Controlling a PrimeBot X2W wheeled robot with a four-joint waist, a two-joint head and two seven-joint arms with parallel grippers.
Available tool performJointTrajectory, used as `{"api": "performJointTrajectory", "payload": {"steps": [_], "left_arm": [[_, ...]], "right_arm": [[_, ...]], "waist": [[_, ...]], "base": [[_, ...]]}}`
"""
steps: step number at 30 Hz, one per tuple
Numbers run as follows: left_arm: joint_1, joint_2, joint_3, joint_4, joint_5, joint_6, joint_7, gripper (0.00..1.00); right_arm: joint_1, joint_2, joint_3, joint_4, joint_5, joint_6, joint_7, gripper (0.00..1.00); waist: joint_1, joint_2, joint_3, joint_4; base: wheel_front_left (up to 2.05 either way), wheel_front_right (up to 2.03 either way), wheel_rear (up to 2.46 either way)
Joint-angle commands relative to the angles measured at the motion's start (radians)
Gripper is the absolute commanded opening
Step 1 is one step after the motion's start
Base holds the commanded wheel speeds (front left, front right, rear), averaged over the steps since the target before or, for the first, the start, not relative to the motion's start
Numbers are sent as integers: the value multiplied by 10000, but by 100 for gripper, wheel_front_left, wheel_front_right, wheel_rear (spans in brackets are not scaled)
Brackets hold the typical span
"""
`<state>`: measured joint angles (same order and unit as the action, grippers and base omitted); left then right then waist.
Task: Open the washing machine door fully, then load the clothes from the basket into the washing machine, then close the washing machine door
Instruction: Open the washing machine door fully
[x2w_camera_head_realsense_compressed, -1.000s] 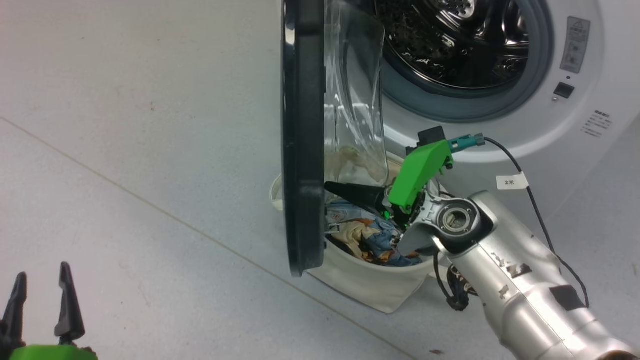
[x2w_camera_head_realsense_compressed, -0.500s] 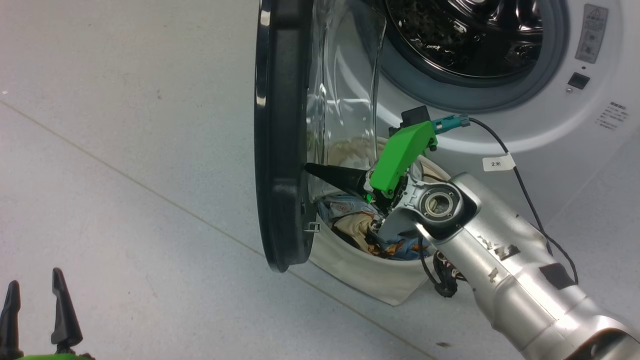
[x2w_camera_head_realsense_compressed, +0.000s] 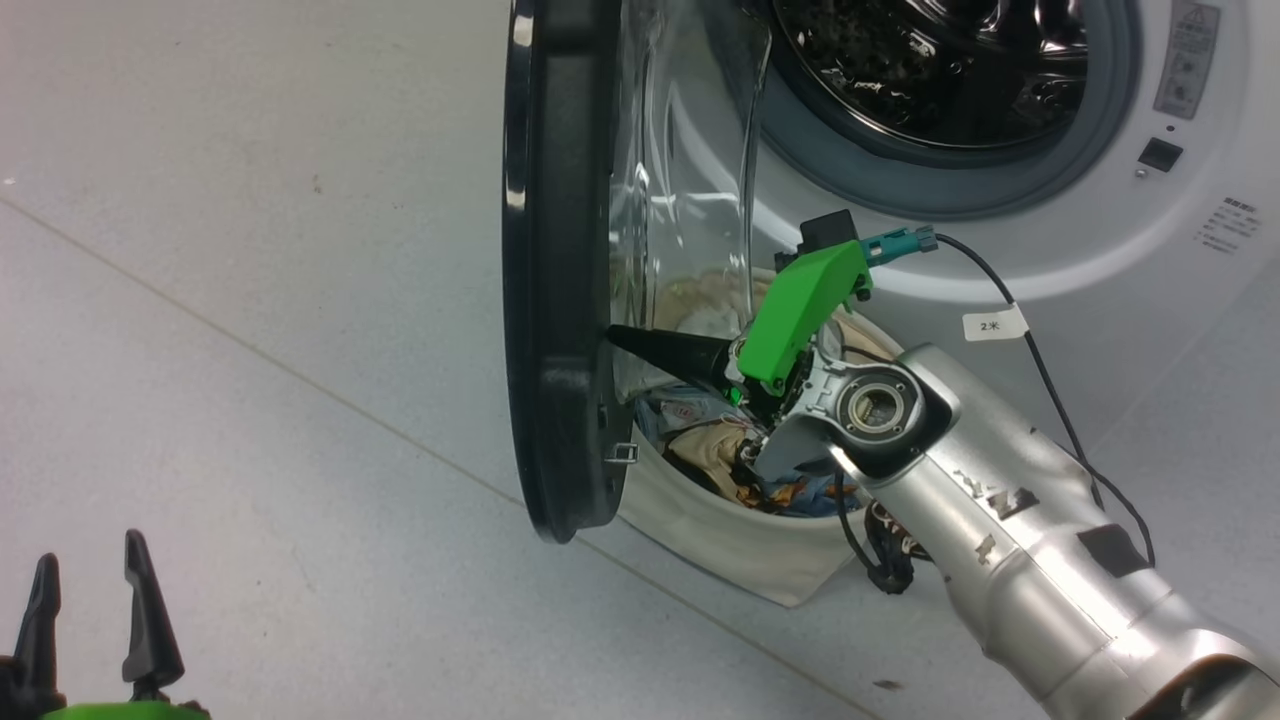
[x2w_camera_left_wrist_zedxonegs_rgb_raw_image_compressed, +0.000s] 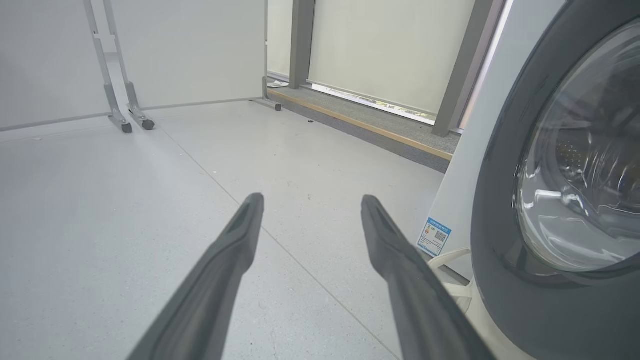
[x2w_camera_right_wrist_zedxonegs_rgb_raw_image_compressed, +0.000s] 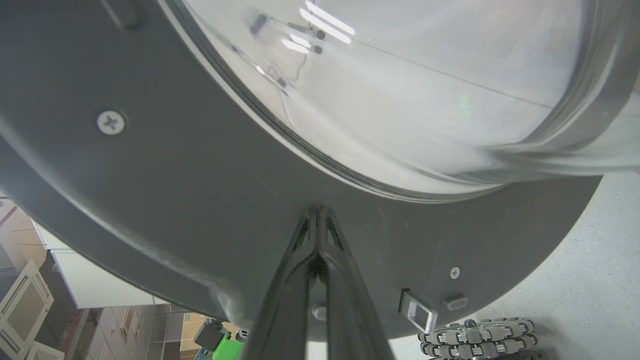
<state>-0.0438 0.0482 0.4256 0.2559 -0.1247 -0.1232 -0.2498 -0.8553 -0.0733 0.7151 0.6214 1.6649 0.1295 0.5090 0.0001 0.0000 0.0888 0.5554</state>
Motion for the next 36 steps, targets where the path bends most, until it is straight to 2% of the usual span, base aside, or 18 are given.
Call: {"api": "performJointTrajectory", "payload": {"steps": [1,15,28,36], "left_arm": [[-384,141,228,-327,99,4,-120,100],[-761,305,-414,167,335,-53,-120,100],[-738,407,-323,241,286,-63,-120,100],[-661,336,-123,117,272,-64,-120,100]], "right_arm": [[-297,231,-34,-353,-12,12,-24,0],[487,-256,-204,-563,-394,12,-313,0],[734,138,278,-1043,-185,12,14,0],[293,226,1017,-1182,317,12,-394,0]], "waist": [[-1,0,-37,-16],[-1,0,-407,-198],[-1,0,-455,-148],[-1,0,-281,-45]], "base": [[0,0,0],[0,0,0],[0,0,0],[0,0,0]]}}
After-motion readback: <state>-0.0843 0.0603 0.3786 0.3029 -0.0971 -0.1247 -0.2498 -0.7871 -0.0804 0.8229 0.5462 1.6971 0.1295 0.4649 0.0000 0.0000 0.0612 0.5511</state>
